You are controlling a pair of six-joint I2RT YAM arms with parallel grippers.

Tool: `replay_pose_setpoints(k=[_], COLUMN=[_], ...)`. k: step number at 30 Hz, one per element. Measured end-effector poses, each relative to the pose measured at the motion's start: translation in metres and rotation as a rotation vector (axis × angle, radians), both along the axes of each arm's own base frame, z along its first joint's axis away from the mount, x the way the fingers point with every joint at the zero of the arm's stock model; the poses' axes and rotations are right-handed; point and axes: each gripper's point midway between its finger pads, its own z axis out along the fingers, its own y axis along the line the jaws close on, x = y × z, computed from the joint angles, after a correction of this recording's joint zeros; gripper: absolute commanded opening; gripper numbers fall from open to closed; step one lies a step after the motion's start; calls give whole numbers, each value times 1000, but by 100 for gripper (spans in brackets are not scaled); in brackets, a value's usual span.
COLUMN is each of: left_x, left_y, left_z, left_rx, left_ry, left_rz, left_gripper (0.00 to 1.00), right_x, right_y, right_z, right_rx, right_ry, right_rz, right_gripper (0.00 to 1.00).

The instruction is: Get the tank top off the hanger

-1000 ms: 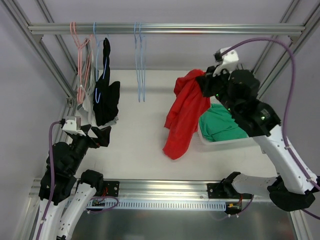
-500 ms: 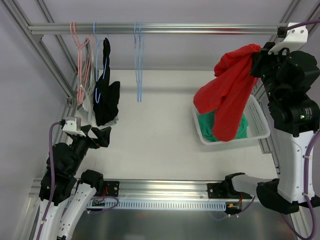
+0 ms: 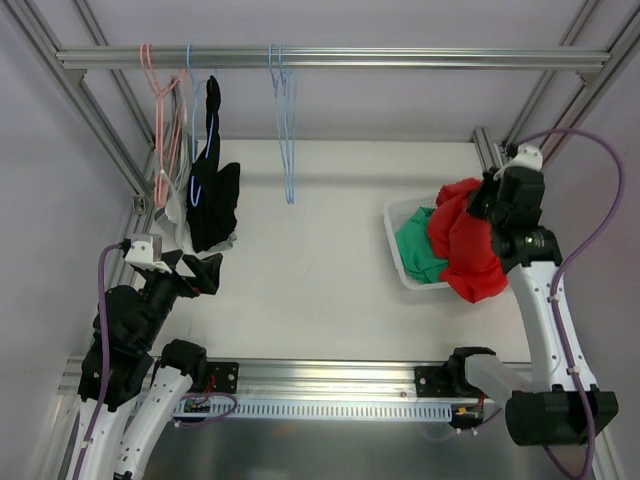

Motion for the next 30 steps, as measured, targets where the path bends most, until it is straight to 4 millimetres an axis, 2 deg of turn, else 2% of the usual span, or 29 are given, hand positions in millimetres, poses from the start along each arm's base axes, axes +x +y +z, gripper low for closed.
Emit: replay_pose_setpoints(k=[4, 7, 10, 15, 18, 20, 24, 26, 30], left_x=[0, 0, 0, 0, 0, 0, 0, 0, 0], left_y=[0, 0, 0, 0, 0, 0, 0, 0, 0], left_z=[0, 0, 0, 0, 0, 0, 0, 0, 0], left_rx=[0, -1, -1, -1, -1, -1, -1, -1, -1], left_ry=[1, 1, 1, 1, 0, 1, 1, 1, 1], left_rz=[0, 0, -1, -1, -1, 0, -1, -1, 0], left_gripper=[99, 99, 99, 99, 99, 99, 99, 99, 99], right_x=[-19, -16, -6, 2, 1, -3, -26, -41, -40], right_y=[9, 7, -2, -25, -35, -40, -49, -52, -62], right_z=[-76, -117, -128, -108, -113, -132, -206, -236, -239], right_rx=[145, 272, 416, 540, 538, 528, 506, 493, 492], right_ry=[68, 135, 136, 35, 29, 62, 231, 308, 290], right_rz=[-21, -61, -112, -218, -284, -328, -449, -507, -580], right_gripper=[0, 0, 0, 0, 0, 0, 0, 0, 0])
